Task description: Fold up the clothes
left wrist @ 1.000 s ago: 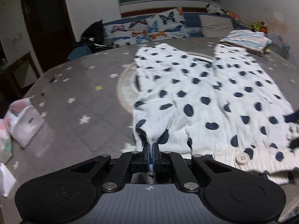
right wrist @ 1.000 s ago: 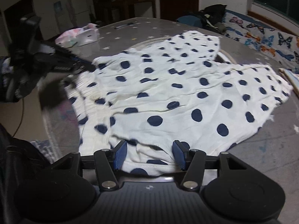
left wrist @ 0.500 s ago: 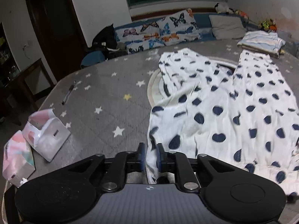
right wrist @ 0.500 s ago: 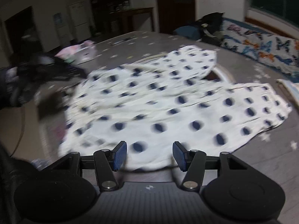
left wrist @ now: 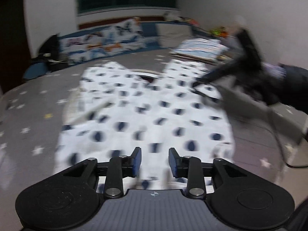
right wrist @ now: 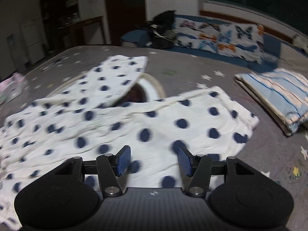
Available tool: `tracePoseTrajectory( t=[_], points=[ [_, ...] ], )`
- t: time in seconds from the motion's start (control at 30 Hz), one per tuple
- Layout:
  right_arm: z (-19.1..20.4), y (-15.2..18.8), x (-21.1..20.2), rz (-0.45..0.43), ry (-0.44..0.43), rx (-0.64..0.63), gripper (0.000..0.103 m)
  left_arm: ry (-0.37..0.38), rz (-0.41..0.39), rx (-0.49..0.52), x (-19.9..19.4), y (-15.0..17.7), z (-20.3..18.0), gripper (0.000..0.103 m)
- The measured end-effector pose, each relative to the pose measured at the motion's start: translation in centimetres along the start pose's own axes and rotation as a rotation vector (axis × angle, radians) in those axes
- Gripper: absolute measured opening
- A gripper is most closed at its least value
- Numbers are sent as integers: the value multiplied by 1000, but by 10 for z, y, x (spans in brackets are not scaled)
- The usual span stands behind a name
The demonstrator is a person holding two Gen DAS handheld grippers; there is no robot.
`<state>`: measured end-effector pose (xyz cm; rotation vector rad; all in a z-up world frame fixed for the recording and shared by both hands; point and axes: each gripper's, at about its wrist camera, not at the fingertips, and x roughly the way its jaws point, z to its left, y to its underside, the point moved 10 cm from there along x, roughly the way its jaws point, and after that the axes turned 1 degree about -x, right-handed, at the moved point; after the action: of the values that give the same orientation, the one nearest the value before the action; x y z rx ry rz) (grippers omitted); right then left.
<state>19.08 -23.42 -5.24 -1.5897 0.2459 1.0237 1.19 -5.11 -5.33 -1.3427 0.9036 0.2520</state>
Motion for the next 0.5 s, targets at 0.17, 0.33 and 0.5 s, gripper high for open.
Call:
tracePoseTrajectory(
  t=[0.17,0.33,0.5],
  points=[
    [-34,0,4,-5,50,59,55,86,36,70,10,12,-36,43],
    [-62,-1,-1,-13,101,113,55,100,42,139,10,19,-53,52],
    [-83,-4,-8,-36,134,169,55,99,43,171,7,22,-57,55]
  ],
)
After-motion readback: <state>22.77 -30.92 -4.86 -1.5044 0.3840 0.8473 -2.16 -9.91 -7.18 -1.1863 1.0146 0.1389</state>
